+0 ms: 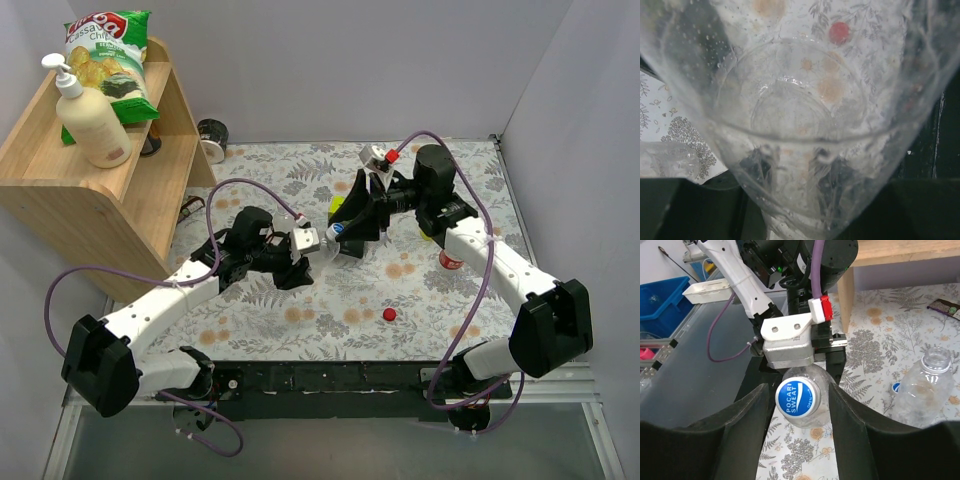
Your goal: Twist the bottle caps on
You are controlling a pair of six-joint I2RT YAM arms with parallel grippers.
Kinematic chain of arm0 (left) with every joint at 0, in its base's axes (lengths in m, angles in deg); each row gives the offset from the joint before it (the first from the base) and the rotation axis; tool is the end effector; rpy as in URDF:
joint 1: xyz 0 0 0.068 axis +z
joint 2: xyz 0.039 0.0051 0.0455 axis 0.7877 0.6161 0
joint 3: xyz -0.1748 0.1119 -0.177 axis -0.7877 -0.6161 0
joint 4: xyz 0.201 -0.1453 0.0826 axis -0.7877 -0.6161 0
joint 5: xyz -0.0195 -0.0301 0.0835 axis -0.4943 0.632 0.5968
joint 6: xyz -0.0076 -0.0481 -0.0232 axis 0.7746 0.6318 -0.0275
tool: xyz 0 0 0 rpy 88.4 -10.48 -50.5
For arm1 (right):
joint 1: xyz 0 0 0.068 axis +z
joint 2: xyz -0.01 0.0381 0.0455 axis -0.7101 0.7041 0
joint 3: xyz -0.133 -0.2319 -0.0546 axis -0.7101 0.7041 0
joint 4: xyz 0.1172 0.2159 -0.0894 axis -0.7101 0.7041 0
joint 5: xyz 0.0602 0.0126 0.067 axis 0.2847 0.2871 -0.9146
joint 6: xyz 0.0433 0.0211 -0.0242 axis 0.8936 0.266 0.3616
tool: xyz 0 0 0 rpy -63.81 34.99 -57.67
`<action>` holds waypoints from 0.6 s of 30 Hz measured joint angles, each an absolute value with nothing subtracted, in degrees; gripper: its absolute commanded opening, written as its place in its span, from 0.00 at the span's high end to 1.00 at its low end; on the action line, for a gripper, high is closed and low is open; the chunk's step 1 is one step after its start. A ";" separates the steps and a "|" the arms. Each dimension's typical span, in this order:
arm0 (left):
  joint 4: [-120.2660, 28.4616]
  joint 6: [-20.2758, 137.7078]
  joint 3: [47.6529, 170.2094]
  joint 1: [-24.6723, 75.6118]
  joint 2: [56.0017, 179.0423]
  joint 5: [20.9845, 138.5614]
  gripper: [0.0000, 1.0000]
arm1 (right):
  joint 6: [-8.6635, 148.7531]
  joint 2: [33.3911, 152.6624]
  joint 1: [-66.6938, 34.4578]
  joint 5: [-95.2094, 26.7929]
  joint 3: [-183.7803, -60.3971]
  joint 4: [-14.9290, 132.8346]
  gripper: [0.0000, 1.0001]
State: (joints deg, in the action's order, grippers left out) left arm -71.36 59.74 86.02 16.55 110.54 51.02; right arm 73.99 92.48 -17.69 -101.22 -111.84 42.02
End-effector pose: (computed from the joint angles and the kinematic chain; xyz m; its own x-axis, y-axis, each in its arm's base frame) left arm 0.1909 -0.1621 0.2660 -0.7173 0.2965 -0.6305 0.6844 0.4694 -0.5579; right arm 0.2609 0.1748 0.3695 -0.1644 -0.0301 -0.9859 -0.9635 -0.2094 0.1670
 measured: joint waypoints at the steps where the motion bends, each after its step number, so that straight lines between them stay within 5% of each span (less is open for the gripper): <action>1: -71.19 59.82 86.19 16.57 110.63 50.91 1.00 | 74.93 92.48 -17.63 -101.29 -111.36 40.93 0.41; 12: -69.33 60.55 87.18 16.62 111.28 50.34 1.00 | 82.21 92.50 -17.48 -101.31 -109.85 32.88 0.46; 18: -69.11 60.74 87.18 16.62 111.70 50.01 1.00 | 83.20 92.50 -17.48 -99.36 -109.52 31.55 0.63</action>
